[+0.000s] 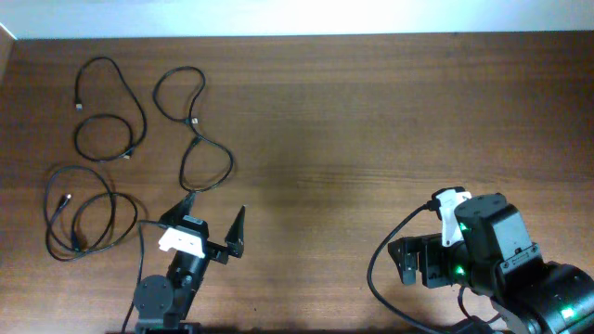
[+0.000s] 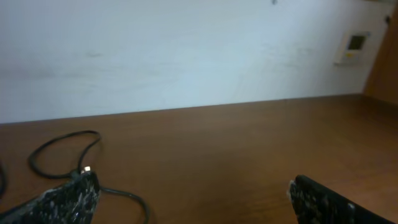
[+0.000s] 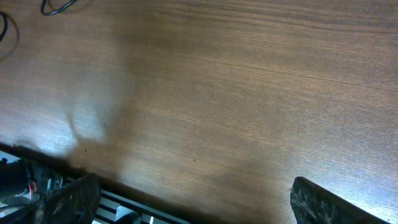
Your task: Untangle cables
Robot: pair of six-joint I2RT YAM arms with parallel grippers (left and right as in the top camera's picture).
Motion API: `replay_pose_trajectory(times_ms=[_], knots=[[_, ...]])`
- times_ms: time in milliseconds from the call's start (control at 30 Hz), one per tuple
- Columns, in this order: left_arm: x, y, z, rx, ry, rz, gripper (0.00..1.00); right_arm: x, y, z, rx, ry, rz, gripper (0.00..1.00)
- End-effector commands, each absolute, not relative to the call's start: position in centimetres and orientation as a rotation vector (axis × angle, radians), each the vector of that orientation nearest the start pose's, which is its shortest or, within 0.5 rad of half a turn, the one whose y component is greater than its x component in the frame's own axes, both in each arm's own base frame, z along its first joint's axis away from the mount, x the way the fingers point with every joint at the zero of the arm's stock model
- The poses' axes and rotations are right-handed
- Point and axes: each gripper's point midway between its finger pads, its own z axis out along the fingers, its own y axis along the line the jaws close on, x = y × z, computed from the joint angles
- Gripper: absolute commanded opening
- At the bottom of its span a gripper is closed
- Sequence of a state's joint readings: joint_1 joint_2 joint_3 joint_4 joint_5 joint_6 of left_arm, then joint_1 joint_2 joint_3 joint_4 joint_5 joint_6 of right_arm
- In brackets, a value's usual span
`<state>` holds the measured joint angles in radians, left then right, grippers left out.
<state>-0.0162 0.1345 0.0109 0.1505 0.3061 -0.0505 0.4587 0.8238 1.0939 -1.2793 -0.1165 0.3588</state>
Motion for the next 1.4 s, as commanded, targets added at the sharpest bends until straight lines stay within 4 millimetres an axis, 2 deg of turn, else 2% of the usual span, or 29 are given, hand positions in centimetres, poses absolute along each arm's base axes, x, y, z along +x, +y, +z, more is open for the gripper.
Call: replay_pose_trajectory(times_ms=[0,100,467,600,1367], knots=[[24.9,-3.8,18.5,0.109,1.544,-0.239,0.99,16.3,10.1,22.4,-0.174,2.625,0.433,0.96],[24.4,-3.1,15.8,0.067,1.647,-0.206,0.99,16.3,10.1,22.4,-0.174,2.625,0.433,0.96],[24.4,-2.9,15.9,0.163,1.631,-0.097,0.99,16.3,10.1,22.4,-0.174,2.625,0.433,0.96],[24.6,-0.2,15.6,0.044,1.651,0.031,0.99,16.3,10.1,22.4,-0.174,2.625,0.433,0.96],[24.6,-0.2,15.6,0.045,1.651,0.029,0.99,16.3,10.1,22.4,-0.174,2.625,0.433,0.96]])
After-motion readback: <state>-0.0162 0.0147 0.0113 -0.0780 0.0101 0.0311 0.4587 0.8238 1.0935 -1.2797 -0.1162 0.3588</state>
